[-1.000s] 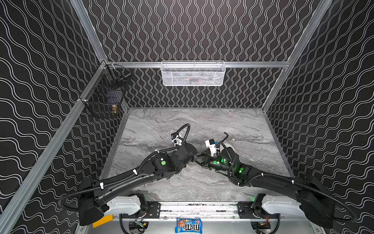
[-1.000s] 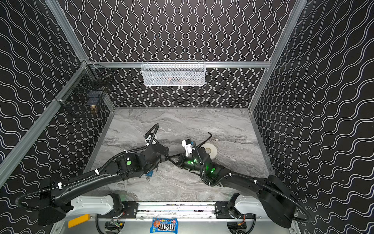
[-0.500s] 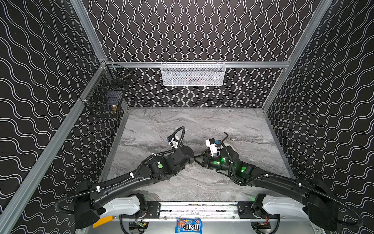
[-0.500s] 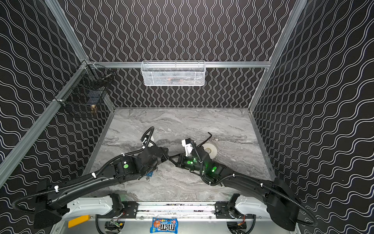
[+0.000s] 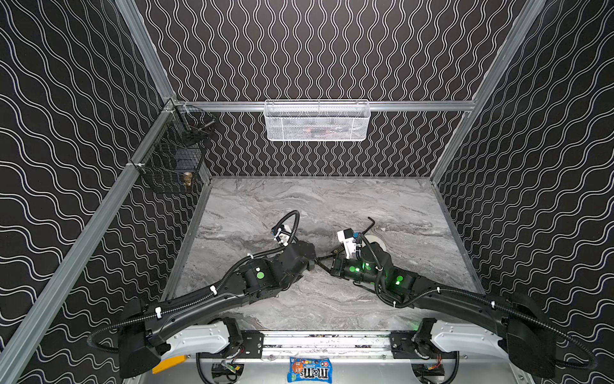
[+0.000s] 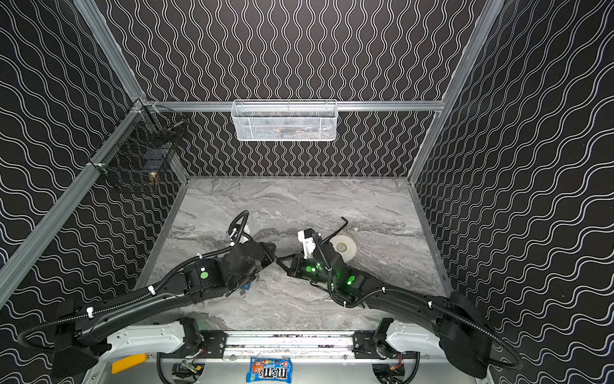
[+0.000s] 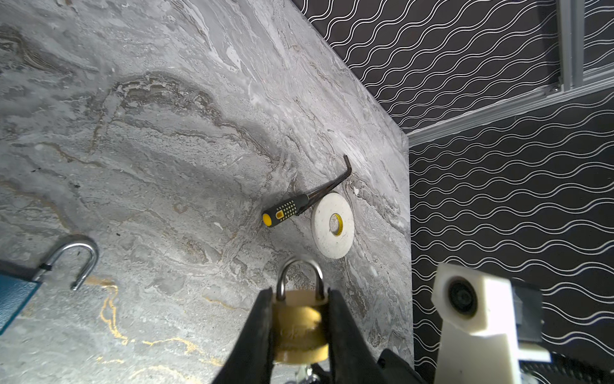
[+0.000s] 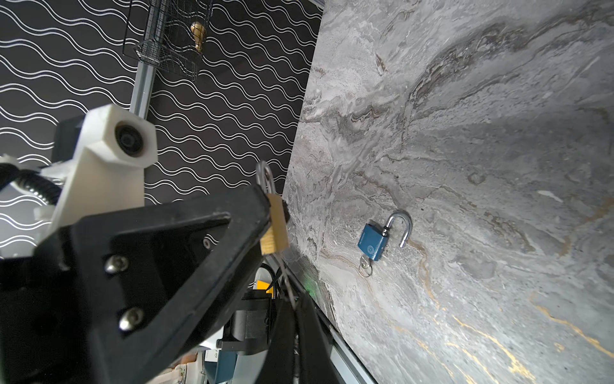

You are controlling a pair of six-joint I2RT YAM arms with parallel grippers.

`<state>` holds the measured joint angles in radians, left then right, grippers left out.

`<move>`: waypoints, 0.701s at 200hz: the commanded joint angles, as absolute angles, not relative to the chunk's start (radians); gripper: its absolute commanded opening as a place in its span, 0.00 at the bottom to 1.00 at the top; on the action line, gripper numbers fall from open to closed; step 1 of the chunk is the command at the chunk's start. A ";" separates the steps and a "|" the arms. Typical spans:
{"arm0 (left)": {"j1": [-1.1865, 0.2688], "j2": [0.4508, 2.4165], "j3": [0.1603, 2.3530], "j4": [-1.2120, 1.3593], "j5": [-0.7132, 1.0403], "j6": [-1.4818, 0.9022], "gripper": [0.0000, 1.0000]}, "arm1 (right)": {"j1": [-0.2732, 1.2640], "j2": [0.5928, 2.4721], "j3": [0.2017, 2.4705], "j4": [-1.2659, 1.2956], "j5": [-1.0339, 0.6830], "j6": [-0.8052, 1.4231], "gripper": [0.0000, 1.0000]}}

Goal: Unlock with the key

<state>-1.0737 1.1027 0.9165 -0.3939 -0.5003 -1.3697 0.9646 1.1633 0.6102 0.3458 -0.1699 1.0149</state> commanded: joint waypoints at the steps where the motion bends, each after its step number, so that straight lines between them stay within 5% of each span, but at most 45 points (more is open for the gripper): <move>1: -1.077 1.099 0.918 -0.371 -0.428 -1.389 0.00 | 0.968 1.152 0.636 0.387 -0.120 0.969 0.00; 140: -1.071 1.039 0.856 -0.260 -0.497 -1.444 0.00 | 1.022 1.129 0.732 0.142 -0.085 0.913 0.00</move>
<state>-1.0733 1.0481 0.8631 -0.3077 -0.4976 -1.4151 1.0153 1.1351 0.7155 0.1337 -0.0837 0.9318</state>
